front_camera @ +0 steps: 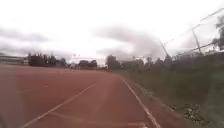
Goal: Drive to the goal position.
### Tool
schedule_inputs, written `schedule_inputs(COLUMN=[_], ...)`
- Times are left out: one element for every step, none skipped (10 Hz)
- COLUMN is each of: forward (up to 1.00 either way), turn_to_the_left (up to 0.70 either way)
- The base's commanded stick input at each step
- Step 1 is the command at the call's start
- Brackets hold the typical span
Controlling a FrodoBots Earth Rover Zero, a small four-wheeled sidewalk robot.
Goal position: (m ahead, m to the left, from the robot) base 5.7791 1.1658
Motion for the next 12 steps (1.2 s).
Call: schedule_inputs(forward=[0.70, 0.70, 0.70, 0.70, 0.70, 0.70, 0.70, 0.70, 0.70, 0.70, 0.70, 0.70], turn_to_the_left=[0.00, 0.00, 0.00, 0.00, 0.00, 0.00, 0.00, 0.00, 0.00, 0.00, 0.00, 0.00])
